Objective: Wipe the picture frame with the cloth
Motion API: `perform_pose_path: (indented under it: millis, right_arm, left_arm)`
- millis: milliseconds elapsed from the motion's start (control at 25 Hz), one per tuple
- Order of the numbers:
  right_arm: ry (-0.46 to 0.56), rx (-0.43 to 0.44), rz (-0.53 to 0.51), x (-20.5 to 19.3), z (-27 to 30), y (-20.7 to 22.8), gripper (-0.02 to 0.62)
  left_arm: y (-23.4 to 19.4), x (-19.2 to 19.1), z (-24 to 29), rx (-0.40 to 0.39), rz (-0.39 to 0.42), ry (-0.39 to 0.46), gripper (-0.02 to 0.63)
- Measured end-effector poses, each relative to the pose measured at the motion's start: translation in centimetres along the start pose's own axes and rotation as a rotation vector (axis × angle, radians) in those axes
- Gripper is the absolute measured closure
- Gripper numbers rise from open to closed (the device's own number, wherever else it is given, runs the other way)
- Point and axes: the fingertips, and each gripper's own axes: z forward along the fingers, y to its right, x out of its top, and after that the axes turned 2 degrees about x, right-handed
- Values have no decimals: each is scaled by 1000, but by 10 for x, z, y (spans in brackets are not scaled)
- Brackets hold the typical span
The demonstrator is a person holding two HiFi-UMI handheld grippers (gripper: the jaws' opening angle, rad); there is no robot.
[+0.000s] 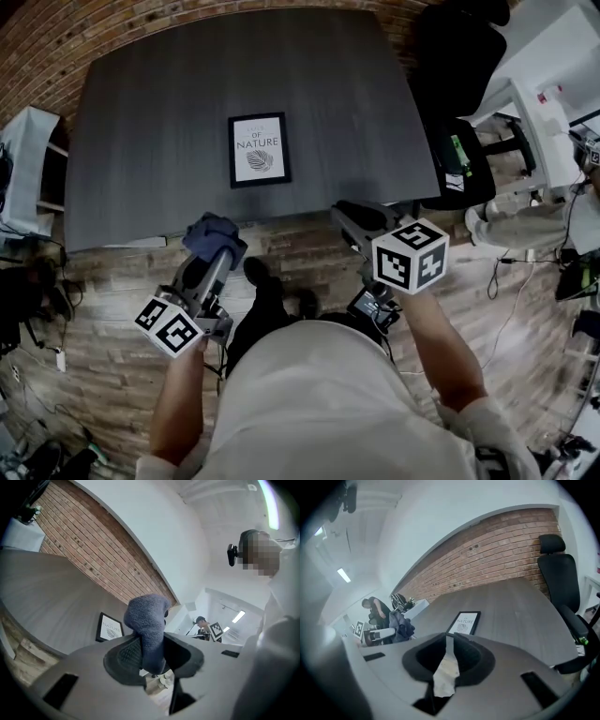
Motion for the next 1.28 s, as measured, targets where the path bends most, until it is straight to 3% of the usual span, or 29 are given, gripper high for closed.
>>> perform_pose_path:
  millis: [360, 520, 640, 1000, 1280]
  right_arm:
    - [124, 75, 70, -32, -110, -26, 552]
    - [210, 106, 121, -35, -146, -35, 558]
    - [233, 133, 102, -37, -165, -41, 560]
    - [315, 172, 146, -7, -173, -77, 563]
    - [388, 225, 174, 39, -154, -97, 564]
  left_arm:
    - [92, -47, -33, -40, 3, 70, 491]
    - [119, -56, -59, -35, 16, 105, 489]
    - [136, -56, -73, -35, 32, 126, 489]
    - [141, -17, -96, -108, 46, 129, 489]
    - [128, 4, -110, -106, 43, 119, 489]
